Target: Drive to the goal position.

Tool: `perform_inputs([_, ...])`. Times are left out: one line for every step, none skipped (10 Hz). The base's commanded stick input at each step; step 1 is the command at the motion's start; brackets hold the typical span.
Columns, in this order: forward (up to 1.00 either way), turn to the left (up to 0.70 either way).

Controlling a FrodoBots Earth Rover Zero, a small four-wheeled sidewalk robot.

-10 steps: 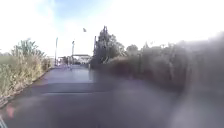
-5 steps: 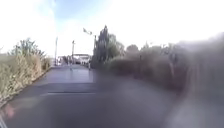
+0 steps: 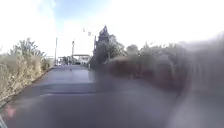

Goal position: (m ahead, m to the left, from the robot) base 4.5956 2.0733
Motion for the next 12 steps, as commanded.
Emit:
perform_inputs([0.08,0.01])
perform_inputs([0.08,0.00])
perform_inputs([0.08,0.00])
perform_inputs([0.09,0.00])
perform_inputs([0.09,0.00])
perform_inputs([0.08,0.00])
perform_inputs([0.08,0.00])
perform_inputs([0.08,0.00])
perform_inputs([0.09,0.00])
perform_inputs([0.08,0.00])
perform_inputs([0.09,0.00])
perform_inputs([0.08,0.00])
